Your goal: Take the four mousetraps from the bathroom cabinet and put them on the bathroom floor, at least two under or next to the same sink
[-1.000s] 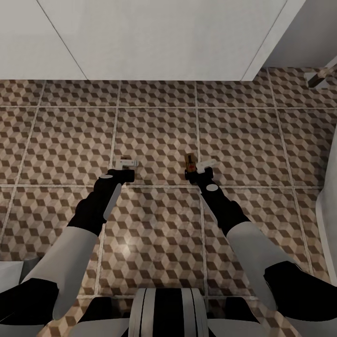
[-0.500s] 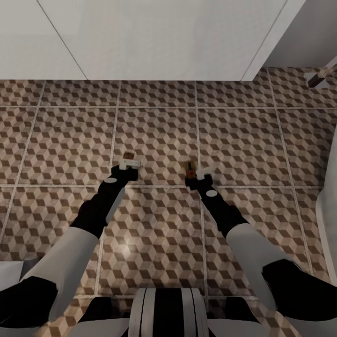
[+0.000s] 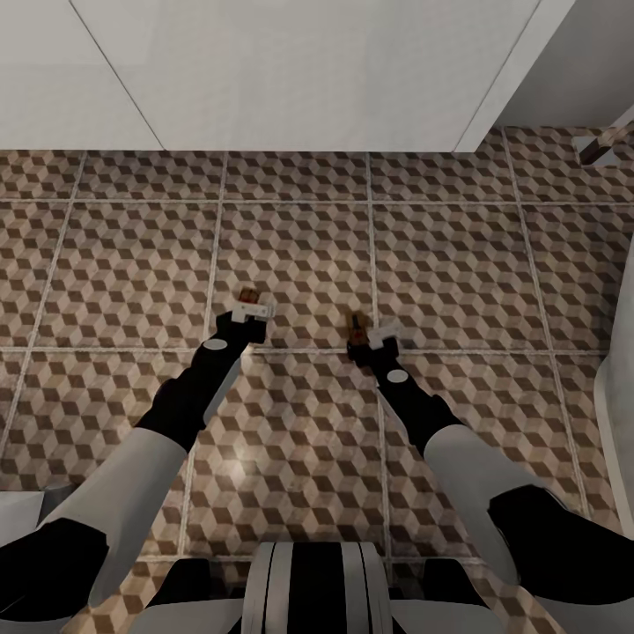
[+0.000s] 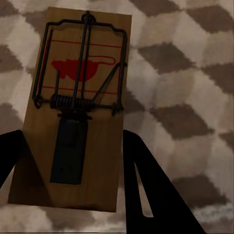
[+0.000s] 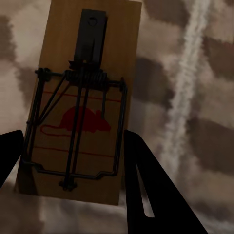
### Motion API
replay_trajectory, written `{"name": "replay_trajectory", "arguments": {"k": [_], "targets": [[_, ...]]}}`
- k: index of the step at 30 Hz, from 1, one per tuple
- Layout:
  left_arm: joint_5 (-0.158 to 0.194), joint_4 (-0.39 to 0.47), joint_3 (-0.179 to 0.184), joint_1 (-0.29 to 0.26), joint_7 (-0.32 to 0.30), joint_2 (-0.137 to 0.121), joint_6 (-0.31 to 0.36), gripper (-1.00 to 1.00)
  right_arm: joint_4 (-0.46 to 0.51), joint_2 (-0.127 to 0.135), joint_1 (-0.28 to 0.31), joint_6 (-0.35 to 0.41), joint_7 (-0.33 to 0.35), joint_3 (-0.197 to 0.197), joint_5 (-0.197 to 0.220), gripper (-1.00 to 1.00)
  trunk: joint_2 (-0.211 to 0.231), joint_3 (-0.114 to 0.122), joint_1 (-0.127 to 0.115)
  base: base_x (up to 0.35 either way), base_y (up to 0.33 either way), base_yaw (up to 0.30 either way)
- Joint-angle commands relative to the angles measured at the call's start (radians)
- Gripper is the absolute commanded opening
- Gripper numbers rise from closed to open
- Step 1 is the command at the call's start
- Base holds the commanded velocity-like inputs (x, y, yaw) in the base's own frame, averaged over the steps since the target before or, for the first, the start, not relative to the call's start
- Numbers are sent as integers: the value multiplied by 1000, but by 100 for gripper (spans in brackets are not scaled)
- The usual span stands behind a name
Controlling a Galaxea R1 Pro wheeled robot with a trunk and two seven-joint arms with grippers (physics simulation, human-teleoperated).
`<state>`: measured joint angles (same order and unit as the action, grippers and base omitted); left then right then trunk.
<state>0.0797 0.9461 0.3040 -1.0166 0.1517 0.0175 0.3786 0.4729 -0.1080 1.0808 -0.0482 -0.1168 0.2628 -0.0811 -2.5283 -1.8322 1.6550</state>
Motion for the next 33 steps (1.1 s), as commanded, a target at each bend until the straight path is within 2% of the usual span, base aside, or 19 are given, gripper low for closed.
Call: {"name": "replay_trajectory", "arguments": {"k": [1, 7, 12, 33], "targets": [[5, -4, 3, 0, 9, -1, 5, -100, -1, -1, 1, -8, -6, 4, -5, -100, 0, 0, 0, 0, 0, 0], [5, -52, 3, 0, 9, -1, 5, -100, -1, -2, 1, -24, -6, 5, -5, -100, 0, 0, 0, 0, 0, 0], [6, -70, 4, 0, 9, 0, 5, -100, -1, -2, 1, -67, -6, 6, -4, -100, 0, 0, 0, 0, 0, 0], [7, -93, 4, 0, 8, 12, 5, -100, 0, -2, 1, -116, -6, 7, -5, -100, 0, 0, 0, 9, 0, 0]]}}
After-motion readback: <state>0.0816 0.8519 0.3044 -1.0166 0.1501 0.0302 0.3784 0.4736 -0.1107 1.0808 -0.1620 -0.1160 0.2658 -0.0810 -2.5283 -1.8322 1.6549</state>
